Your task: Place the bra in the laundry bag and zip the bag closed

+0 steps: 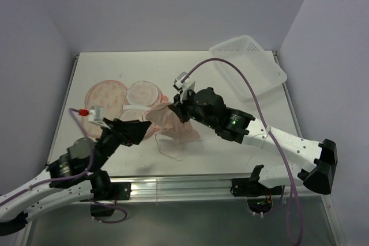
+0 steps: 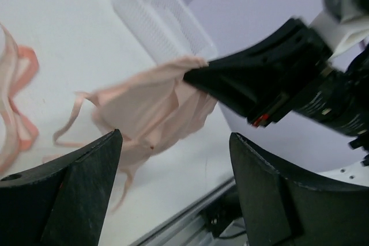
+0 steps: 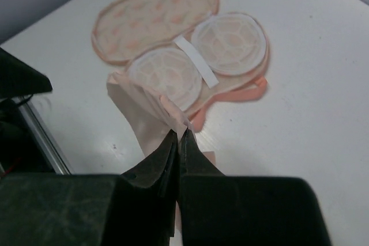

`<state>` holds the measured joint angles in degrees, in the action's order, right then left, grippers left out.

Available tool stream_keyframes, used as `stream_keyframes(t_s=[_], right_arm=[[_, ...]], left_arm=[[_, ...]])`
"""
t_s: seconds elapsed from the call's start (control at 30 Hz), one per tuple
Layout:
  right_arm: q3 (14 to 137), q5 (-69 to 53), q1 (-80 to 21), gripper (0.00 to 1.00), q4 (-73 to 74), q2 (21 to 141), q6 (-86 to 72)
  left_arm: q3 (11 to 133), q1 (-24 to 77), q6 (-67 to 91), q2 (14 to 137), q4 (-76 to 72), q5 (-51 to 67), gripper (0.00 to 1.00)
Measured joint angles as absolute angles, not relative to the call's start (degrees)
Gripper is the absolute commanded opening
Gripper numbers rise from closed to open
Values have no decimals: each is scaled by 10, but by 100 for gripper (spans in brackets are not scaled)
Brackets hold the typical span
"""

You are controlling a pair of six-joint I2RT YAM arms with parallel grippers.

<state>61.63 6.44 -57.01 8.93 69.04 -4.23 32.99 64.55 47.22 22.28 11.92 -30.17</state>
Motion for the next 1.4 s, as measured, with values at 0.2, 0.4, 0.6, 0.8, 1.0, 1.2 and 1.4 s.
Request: stream_keyframes(t_s=[0.2,0.4,0.6,0.8,1.0,1.2,1.4], right_arm=[[721,84,-608,0,70,746,-51],[799,85,-629,0,53,828,-62],[849,75,-634,0,40,911,-66],[898,63,-635,0,25,977,-68],[933,48,-635,0,-4,1010,-84],[937,11,-614,0,-59,1039,-138],[946,-31,-548,0,-94,1112,-204]], left_arm=[[454,646,406,160,197,-357,99],[507,646,337,155,213,-398,99],[507,646,295,151,222,-423,99],[507,646,279,141,228,-436,99],[507,646,272,138,230,-442,99],[507,646,266,138,230,-450,99],[507,646,266,143,231,-454,99]])
